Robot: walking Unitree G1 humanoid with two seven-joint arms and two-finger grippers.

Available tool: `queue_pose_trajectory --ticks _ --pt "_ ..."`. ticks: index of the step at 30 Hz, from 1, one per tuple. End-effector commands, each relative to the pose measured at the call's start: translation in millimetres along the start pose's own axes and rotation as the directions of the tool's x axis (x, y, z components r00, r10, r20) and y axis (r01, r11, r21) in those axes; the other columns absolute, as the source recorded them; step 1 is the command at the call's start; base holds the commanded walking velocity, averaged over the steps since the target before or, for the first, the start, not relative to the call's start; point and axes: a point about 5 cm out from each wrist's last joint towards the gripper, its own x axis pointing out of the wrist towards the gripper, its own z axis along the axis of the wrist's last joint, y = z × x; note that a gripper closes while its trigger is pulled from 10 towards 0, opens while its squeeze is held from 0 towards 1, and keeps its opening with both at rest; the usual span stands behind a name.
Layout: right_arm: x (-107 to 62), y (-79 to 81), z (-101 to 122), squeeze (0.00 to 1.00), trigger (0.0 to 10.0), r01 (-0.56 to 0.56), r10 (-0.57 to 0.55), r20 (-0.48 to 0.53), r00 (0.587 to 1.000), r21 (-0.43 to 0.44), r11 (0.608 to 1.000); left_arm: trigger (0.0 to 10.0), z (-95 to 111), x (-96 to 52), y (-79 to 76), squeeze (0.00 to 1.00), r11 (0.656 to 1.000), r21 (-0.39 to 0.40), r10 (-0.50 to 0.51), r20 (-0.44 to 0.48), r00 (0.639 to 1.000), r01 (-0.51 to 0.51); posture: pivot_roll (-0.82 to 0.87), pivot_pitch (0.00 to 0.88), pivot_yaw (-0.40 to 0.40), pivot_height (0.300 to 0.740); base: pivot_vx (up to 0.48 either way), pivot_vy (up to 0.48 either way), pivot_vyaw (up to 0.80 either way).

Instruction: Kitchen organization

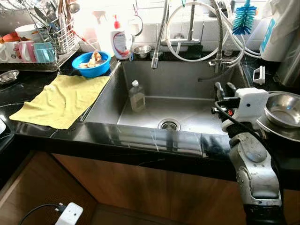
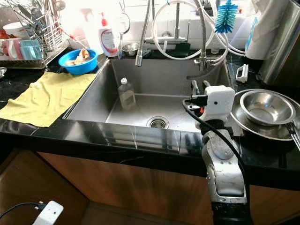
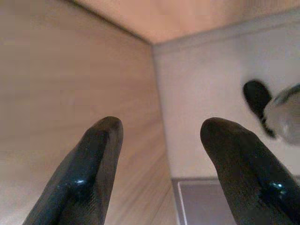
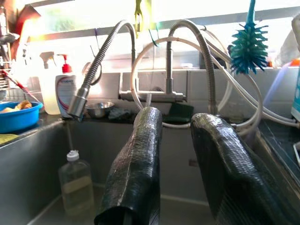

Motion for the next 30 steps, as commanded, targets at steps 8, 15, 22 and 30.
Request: queue_pose_trajectory --ticks 8,15,22,30 --pt "-8.9 4.3 29.5 0.00 10.0 0.019 -0.012 0.082 0.997 -0.090 0.996 10.0 21.9 8.8 -29.9 0.00 0.989 0.112 -0.102 0.039 0.994 0.098 -0.13 0.000 0.090 0.740 0.000 0.000 0.00" --pt "-29.6 -6.4 26.7 0.00 10.0 0.099 -0.094 0.056 0.994 -0.091 0.991 10.0 21.1 8.7 -27.9 0.00 0.961 0.264 -0.095 0.038 0.995 0.082 -0.15 0.000 0.090 0.740 0.000 0.000 0.00" --pt "-55.0 -20.1 18.3 0.49 10.0 0.239 -0.240 0.009 0.971 -0.118 0.964 10.0 7.0 6.7 -17.8 0.00 0.992 0.115 -0.050 -0.014 0.999 0.052 -0.16 0.000 0.096 0.740 0.000 0.000 0.00" --pt "-82.5 -34.2 12.0 1.00 10.0 0.362 -0.371 -0.034 0.928 -0.145 0.921 10.0 7.9 7.1 -19.3 0.00 0.991 0.124 -0.052 -0.011 0.999 0.053 -0.16 0.000 0.101 0.740 0.000 0.000 0.00"
